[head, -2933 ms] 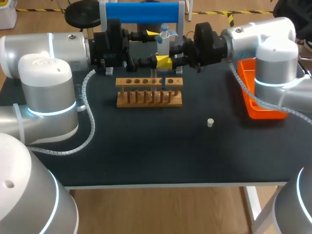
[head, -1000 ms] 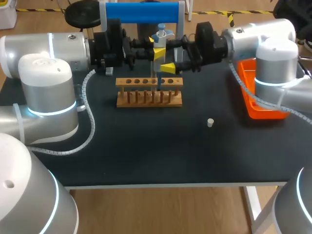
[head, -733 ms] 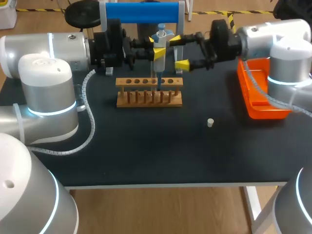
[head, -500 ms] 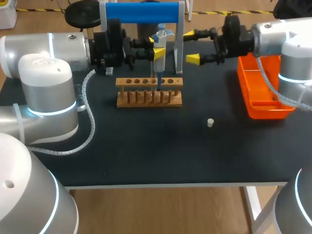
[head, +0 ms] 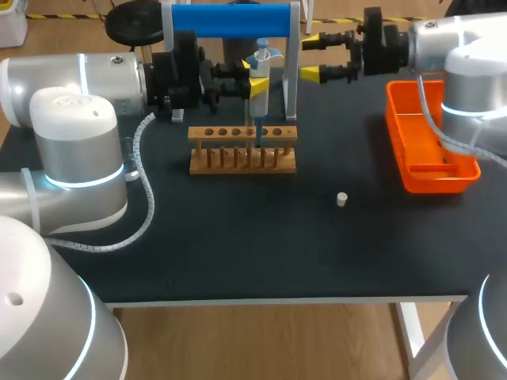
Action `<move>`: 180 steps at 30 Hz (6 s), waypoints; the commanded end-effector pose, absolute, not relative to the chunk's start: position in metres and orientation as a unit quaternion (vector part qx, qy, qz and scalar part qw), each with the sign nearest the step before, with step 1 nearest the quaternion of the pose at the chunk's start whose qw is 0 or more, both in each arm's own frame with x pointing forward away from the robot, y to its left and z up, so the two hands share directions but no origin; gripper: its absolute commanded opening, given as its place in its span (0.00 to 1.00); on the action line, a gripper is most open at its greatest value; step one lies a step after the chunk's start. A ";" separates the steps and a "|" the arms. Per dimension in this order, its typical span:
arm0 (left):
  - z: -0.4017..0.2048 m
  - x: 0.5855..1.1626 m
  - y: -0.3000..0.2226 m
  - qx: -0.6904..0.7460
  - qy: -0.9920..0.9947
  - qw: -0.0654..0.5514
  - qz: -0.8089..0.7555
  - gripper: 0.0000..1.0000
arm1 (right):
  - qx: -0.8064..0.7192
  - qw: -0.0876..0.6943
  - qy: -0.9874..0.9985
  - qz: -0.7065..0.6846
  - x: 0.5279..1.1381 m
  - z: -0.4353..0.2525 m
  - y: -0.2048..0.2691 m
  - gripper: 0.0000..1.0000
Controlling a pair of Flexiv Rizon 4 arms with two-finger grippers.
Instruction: Invert the test tube, pick up the pipette, mount the tip to pipette, aspirate from beaker and dispense into the tube, eject the tip, return the pipette, and cap with the stopper.
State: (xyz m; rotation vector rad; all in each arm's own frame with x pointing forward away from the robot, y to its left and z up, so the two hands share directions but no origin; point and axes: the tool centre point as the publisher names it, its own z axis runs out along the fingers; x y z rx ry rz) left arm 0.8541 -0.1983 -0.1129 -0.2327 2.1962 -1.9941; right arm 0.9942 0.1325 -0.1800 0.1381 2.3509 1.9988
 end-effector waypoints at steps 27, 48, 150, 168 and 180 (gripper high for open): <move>-0.113 0.854 -0.198 -0.078 0.735 0.084 -0.668 0.00 | 0.090 0.107 0.780 0.609 1.050 -0.186 0.165 1.00; -0.113 0.854 -0.198 -0.078 0.735 0.084 -0.668 0.00 | 0.098 0.123 0.788 0.595 1.071 -0.193 0.179 1.00; -0.130 1.060 -0.078 -0.438 0.656 0.339 -0.514 0.00 | 0.099 0.139 0.784 0.596 1.075 -0.189 0.179 1.00; -0.142 1.095 -0.070 -0.487 0.653 0.335 -0.473 0.00 | 0.099 0.139 0.784 0.596 1.075 -0.189 0.179 1.00; -0.155 1.119 -0.068 -0.502 0.665 0.326 -0.447 0.00 | 0.099 0.139 0.784 0.596 1.075 -0.189 0.179 1.00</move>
